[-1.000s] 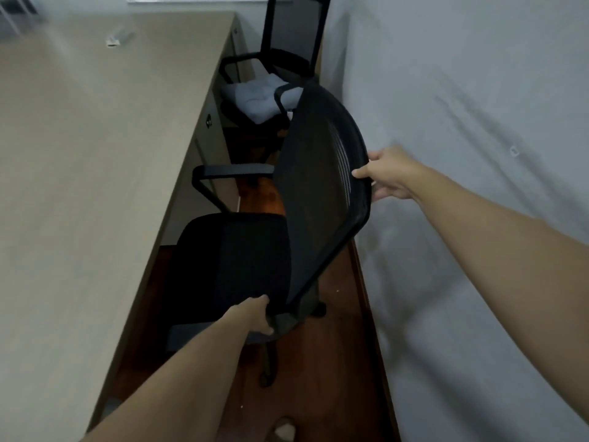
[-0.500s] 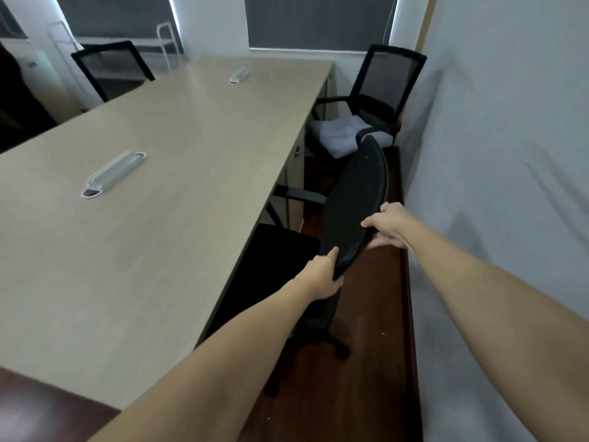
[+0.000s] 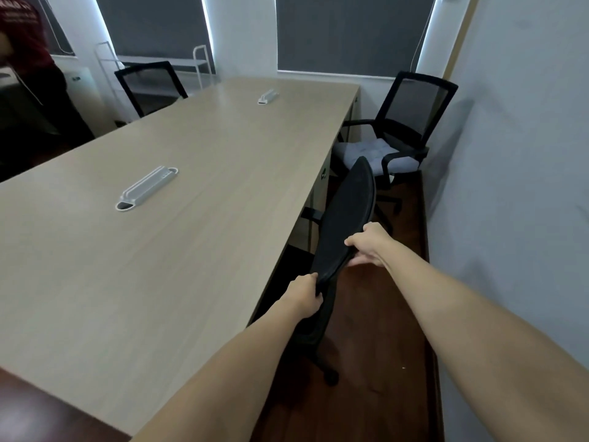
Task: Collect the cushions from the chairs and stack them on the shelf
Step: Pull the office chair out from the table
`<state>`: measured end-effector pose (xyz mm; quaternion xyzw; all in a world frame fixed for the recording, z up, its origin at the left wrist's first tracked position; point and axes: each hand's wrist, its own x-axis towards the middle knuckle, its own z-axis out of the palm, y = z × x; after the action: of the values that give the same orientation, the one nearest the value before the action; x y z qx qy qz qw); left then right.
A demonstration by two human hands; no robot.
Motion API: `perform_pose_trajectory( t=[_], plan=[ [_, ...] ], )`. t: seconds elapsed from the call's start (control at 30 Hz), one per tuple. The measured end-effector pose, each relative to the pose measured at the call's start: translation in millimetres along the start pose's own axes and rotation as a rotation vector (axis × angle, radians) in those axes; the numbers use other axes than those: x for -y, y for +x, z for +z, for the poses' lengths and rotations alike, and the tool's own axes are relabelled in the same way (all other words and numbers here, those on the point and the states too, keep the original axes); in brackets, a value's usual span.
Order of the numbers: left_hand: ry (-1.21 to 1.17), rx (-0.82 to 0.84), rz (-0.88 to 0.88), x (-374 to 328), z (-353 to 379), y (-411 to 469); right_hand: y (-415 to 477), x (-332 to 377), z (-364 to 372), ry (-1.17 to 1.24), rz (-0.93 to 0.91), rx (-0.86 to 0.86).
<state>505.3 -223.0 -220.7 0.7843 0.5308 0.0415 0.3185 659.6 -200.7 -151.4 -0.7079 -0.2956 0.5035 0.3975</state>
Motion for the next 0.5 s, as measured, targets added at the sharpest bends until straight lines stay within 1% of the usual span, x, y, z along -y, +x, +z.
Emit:
perform_pose_trajectory(
  t=[0.27, 0.4, 0.5],
  plan=[
    [0.019, 0.005, -0.022, 26.9, -22.8, 10.3, 15.3, 12.5, 30.7, -0.035, 0.002, 0.049],
    [0.047, 0.009, -0.033, 41.5, -35.1, 9.7, 19.0, 16.4, 49.6, -0.015, 0.014, 0.075],
    [0.074, 0.034, -0.046, 51.1, -42.6, 9.6, 21.4, 19.1, 61.6, -0.026, 0.024, 0.081]
  ],
)
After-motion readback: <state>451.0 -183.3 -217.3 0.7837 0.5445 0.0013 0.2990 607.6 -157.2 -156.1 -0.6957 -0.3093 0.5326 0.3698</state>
